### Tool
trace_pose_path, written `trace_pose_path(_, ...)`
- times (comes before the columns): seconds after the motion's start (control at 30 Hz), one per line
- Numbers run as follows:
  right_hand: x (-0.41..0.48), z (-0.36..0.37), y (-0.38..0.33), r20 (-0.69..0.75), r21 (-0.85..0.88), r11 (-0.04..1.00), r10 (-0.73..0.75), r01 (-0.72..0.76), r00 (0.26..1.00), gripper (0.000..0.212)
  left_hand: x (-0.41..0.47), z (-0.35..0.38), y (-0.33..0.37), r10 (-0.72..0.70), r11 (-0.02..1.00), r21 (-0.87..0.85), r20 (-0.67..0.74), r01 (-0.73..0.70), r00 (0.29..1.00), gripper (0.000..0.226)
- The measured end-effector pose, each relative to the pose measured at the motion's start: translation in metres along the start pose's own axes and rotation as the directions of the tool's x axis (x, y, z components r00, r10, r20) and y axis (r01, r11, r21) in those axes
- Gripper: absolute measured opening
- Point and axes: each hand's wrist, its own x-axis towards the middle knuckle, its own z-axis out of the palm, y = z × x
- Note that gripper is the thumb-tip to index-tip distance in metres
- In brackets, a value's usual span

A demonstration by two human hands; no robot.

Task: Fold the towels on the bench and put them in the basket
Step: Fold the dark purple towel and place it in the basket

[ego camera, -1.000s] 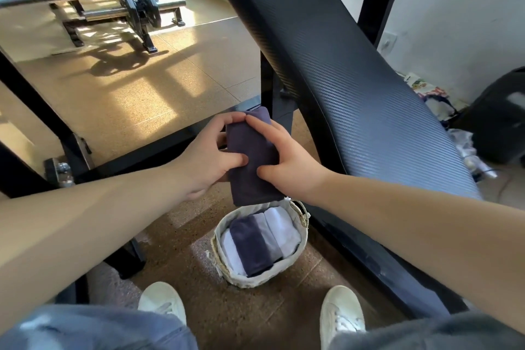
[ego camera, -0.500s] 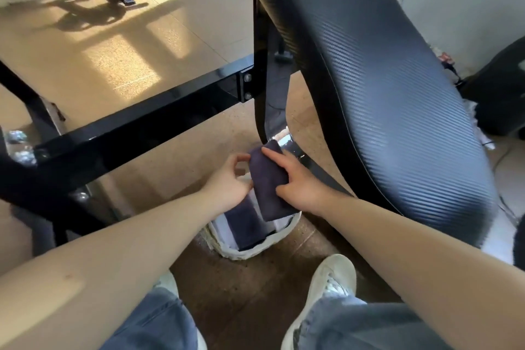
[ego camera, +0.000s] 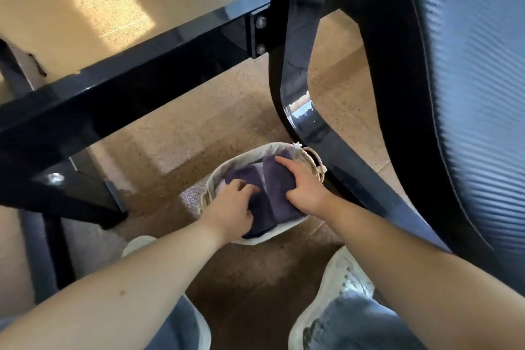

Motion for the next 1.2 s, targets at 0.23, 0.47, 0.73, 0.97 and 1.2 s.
trace_pose_path(0.23, 0.021, 0.003, 0.018, 0.049, 0.065, 0.995, 0.070, -0.073, 0.996, 0.088, 0.009, 0.025, -0.009, 0.031, 0.994, 0.108, 0.019, -0.033, 0.999, 0.057)
trace_pose_path(0.47, 0.028, 0.008, 0.025, 0.127, 0.168, 0.979, 0.092, -0.113, 0.988, 0.088, 0.010, 0.029, -0.010, 0.010, 0.994, 0.109, 0.016, -0.012, 1.000, 0.052)
trace_pose_path(0.73, 0.038, 0.014, 0.035, 0.049, -0.289, 0.956, -0.041, 0.054, 0.998, 0.087, 0.013, 0.031, -0.010, 0.016, 0.992, 0.126, 0.003, -0.016, 1.000, 0.051)
trace_pose_path(0.97, 0.024, 0.000, 0.038, 0.055, -0.572, 0.784, -0.256, 0.241, 0.965, 0.079, 0.013, 0.033, -0.011, 0.027, 0.988, 0.152, -0.021, -0.023, 0.999, 0.053)
trace_pose_path(1.2, 0.032, 0.005, 0.037, 0.276, -0.756, 0.576, -0.150, 0.311, 0.949, 0.089, 0.018, 0.035, -0.010, 0.028, 0.964, 0.267, -0.029, -0.019, 0.999, 0.059)
